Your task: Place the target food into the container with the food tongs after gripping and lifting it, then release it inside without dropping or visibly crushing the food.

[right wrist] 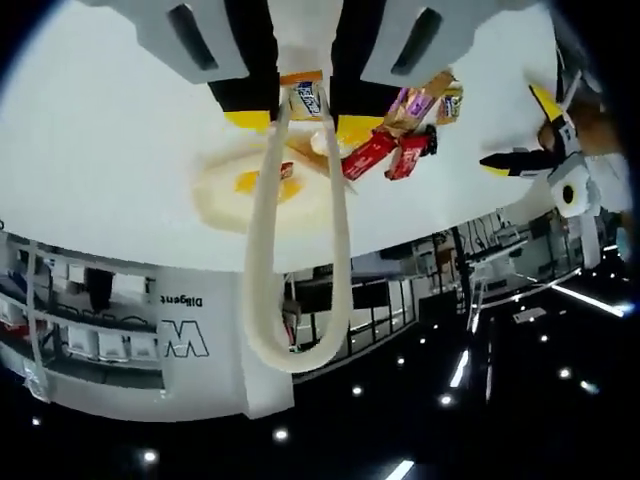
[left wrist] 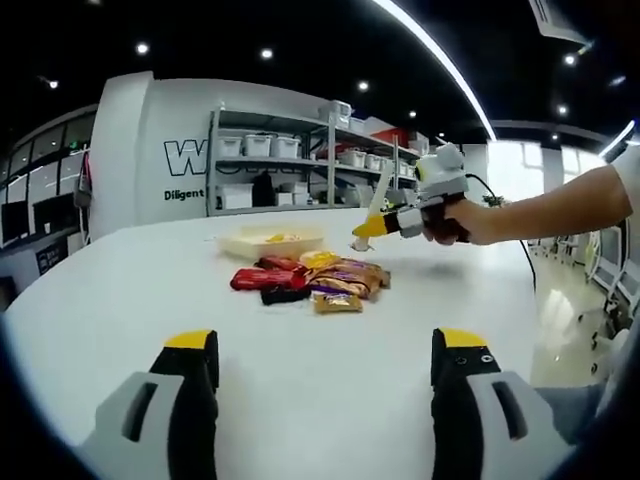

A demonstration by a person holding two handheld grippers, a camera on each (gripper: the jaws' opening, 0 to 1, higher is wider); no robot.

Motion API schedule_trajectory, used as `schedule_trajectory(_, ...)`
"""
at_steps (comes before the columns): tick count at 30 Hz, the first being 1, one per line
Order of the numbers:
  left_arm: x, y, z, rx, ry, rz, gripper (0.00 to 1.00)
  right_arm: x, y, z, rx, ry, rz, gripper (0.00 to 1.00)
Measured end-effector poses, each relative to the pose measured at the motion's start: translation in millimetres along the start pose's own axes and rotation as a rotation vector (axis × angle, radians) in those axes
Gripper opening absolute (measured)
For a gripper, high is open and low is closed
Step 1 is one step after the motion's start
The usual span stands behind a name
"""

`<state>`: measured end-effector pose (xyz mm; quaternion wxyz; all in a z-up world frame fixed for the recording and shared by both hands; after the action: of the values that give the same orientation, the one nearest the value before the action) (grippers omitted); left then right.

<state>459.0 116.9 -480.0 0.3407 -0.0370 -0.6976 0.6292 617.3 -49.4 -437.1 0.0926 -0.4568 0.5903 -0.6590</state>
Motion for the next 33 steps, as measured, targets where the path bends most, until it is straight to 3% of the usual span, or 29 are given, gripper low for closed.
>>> schedule_trajectory(8, 3, -5.0, -4.1, 0.009, -0.018, 0.036, 0.91, 11, -37.2, -1, 0.031, 0.016, 0.039, 0.13)
schedule_trajectory(14, 3, -5.2, -3.0, 0.015, -0.018, 0.038, 0.92, 0, -52.9, -1, 0.047, 0.034, 0.048, 0.12)
schedule_trajectory(22, 3, -5.3, -2.6, 0.018, -0.013, 0.039, 0.91, -41, -49.8, -1, 0.009, 0.032, 0.009, 0.13)
schedule_trajectory(33, 3, -5.7, -1.2, 0.005, -0.011, 0.042, 0.91, -76, -43.8, 2, 0.011, 0.020, -0.031, 0.13)
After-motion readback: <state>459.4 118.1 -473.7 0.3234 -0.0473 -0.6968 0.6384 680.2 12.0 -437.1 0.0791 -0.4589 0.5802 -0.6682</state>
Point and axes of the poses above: the point that each gripper's makers call its tool centre point, and the gripper's own axes: x roughly backward along the fingers, z roughly to its right, y roughly out of its underside, the point moved 1 cm from there along x, roughly backward along the fingers, and after that the axes turned 14 degrees about -z, right-handed, at the moved point
